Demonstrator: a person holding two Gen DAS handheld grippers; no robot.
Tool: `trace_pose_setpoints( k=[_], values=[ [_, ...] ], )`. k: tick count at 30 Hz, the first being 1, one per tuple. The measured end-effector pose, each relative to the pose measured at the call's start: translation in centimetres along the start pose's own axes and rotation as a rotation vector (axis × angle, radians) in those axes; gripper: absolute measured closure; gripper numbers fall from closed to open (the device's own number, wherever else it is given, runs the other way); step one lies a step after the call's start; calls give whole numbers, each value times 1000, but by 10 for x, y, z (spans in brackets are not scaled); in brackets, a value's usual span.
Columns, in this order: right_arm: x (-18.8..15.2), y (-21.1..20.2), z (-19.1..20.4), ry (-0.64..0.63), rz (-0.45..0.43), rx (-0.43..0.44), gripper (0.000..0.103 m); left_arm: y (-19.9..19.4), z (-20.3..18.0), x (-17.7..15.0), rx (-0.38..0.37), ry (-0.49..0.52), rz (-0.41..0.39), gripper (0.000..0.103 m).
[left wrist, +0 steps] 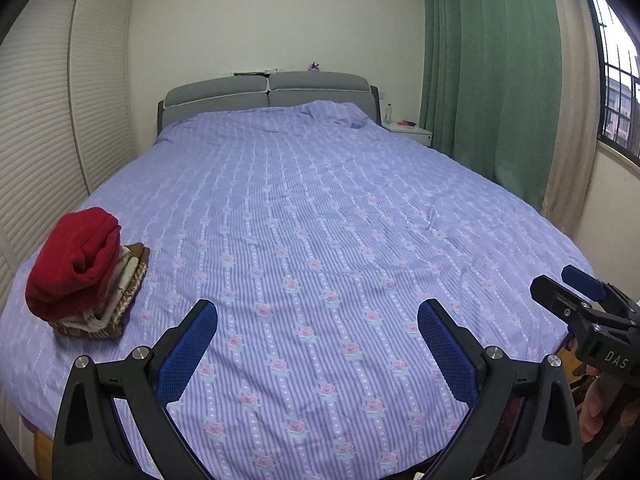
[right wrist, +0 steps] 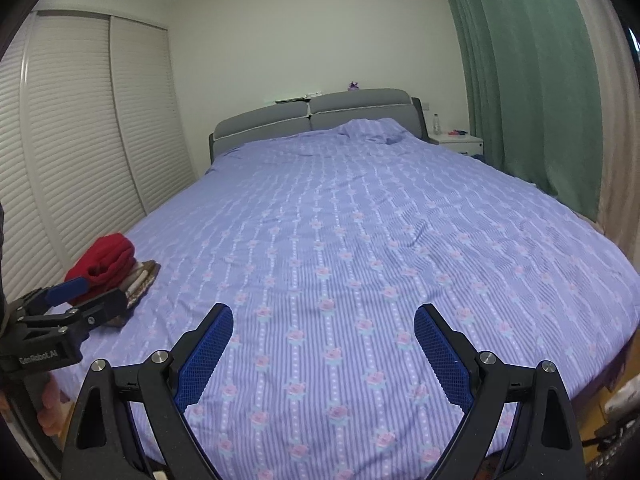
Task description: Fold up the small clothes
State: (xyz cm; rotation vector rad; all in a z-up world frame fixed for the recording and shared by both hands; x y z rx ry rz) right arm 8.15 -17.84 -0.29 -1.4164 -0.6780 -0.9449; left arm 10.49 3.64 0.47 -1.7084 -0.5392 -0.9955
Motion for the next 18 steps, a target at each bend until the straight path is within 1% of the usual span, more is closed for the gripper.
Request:
trace_pose_setpoints(
  k=[8, 15, 16, 18],
  values=[
    [-3, 2, -1, 4, 6, 4, 10, 1, -5, 1, -6, -5, -8, 1],
    [-5, 3, 3, -10, 10, 2, 10, 4, 0, -3, -75, -73, 23, 0],
    [-5, 3, 3, -11, 9, -1, 10, 4, 1, -3, -80, -79, 23, 0],
    [-5, 2, 4, -17, 5, -3, 10, 2, -1, -3, -65, -72, 19, 0]
  ],
)
Point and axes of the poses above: each gripper's, at about its wrist camera, not at the fingertips, and y roughly the way its jaws point, z to its left, x to its top, the point moved 4 cm from there along y, roughly the way its jaws point, and after that the axes turned 10 degrees about -x, right-handed, at the moved point
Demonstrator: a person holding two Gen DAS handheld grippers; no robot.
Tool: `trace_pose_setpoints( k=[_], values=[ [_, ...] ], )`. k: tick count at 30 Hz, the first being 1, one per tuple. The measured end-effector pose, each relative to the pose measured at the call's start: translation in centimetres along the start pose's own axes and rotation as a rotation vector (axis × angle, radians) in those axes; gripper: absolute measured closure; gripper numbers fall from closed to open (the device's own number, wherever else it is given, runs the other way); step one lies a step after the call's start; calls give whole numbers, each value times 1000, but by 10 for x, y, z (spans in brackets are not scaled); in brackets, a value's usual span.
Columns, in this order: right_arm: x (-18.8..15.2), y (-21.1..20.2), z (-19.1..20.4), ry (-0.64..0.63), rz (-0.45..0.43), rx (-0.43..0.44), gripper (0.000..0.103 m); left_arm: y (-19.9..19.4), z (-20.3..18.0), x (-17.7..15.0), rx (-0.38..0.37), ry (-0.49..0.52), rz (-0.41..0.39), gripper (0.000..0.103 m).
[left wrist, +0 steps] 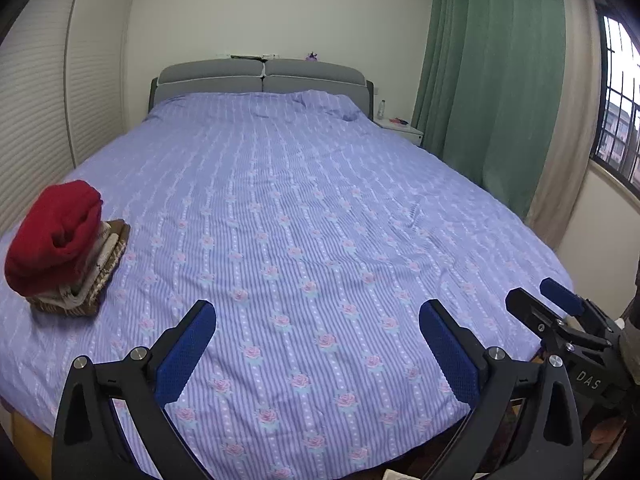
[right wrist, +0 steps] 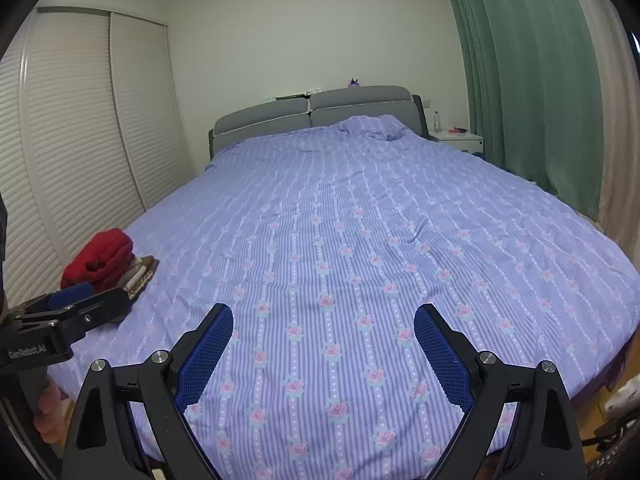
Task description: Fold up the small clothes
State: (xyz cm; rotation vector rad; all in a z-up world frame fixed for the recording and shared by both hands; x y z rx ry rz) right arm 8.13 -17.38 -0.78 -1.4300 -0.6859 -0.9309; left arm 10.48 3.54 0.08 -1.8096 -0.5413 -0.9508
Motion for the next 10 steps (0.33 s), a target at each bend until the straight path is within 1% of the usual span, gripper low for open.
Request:
trace_pose_setpoints(
  k=[1, 5, 10],
  values=[
    [0, 0, 1, -1, 1, -1, 10, -1, -1, 0, 16, 12, -7, 0],
    [-2, 0, 2, -6, 7, 1, 10, -2, -3, 0, 40, 45, -12, 0],
    [-2, 0, 4, -12, 7, 5, 10, -2, -1, -1, 50, 48, -16, 0]
  ],
)
Point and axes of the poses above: each gripper's, at about its wrist camera, not at the fingertips, and y roughly the way its jaws point, z to its left, x to its top, the point moved 4 cm from there along y, roughly the way its jaws point, and after that the axes turned 10 degrees about -x, right-handed, at the moved point
